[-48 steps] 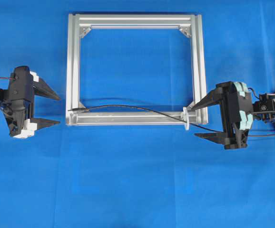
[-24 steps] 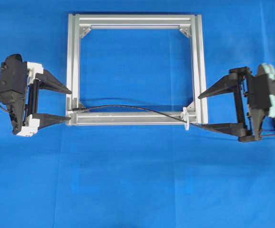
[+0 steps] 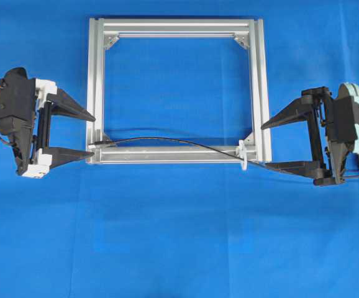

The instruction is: Insert the wire through the string loop located on the right side.

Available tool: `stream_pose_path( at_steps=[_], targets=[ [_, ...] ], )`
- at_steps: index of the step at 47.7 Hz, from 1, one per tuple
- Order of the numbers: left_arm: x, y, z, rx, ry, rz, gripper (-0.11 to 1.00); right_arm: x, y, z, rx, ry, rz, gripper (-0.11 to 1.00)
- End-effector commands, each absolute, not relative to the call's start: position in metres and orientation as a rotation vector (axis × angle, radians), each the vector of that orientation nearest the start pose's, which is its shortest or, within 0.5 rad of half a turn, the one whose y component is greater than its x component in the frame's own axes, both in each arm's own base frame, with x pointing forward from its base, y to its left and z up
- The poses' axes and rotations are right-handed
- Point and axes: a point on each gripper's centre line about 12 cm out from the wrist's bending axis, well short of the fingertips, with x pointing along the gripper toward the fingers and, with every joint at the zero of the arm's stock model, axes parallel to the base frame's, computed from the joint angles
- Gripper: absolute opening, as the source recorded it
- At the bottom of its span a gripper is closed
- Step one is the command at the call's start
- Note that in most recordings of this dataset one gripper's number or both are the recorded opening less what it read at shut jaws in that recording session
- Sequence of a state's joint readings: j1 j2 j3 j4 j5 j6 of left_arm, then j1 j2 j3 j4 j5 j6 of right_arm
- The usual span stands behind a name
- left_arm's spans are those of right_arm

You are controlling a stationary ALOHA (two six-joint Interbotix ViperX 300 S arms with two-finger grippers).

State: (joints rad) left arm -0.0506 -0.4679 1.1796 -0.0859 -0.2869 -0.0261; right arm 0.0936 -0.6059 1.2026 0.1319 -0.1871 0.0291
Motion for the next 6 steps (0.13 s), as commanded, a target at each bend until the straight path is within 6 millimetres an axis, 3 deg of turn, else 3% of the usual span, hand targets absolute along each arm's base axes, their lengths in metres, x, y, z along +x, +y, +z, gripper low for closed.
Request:
stream_pose_path(
  at_steps=[1,6],
  targets=[
    [0.2559,-0.0094,0.1849,-0.088,0.397,-0.003,0.84,0.2391,0.0191,0.2003,0.133,0.387,0.036,0.93],
    [0.2563,-0.0094,0.1854,-0.088,0.396,-0.003,0.84,0.2387,0.0187,0.2001,0.133,0.387,0.035,0.93]
  ],
)
